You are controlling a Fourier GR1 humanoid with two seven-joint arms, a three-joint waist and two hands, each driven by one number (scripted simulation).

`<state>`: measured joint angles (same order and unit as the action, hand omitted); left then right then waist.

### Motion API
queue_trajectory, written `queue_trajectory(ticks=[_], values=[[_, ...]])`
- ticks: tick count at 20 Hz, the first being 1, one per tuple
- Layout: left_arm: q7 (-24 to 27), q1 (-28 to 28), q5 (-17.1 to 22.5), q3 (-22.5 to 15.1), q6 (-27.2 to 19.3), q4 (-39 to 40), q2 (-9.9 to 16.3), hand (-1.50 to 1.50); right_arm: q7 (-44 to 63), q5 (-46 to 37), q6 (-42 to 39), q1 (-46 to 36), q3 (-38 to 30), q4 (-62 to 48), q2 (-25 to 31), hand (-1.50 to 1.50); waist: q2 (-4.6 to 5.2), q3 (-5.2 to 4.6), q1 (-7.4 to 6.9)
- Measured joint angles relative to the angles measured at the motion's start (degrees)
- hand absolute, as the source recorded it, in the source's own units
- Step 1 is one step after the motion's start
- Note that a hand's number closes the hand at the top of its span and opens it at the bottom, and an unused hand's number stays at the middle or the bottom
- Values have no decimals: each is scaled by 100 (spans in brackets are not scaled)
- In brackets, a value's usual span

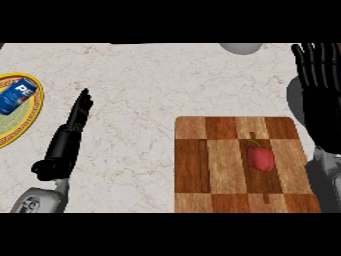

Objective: Pick the bell pepper from the cutting board and place it in the pan

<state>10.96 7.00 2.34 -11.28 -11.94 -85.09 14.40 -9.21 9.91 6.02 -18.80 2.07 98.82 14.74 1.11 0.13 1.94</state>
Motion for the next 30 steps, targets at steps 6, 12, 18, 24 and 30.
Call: queue_trajectory(ticks=[6, 12, 18, 24, 30], values=[[-51, -183, 145, -75, 128, -194, -221, 0, 164, 371, -1224, 279, 37, -8, 686, 150, -93, -9, -148], [-232, -488, 344, -237, 204, -389, -464, 0, -151, -241, -1358, 1674, -490, 130, 1541, -150, -129, -15, -43], [-345, -503, 372, -254, 279, -432, -553, 0, -691, -786, -1722, 2555, -956, 483, 2161, -150, -127, -13, -96], [-463, -374, 394, -197, 388, -445, -576, 0, -12, -1321, -2067, 2435, -898, 916, 2655, -150, -117, -16, -166], [-516, -383, 289, -287, 380, -486, -648, 0, 1204, -2015, -2500, 1888, -180, 1152, 2994, -150, -104, -21, -262]])
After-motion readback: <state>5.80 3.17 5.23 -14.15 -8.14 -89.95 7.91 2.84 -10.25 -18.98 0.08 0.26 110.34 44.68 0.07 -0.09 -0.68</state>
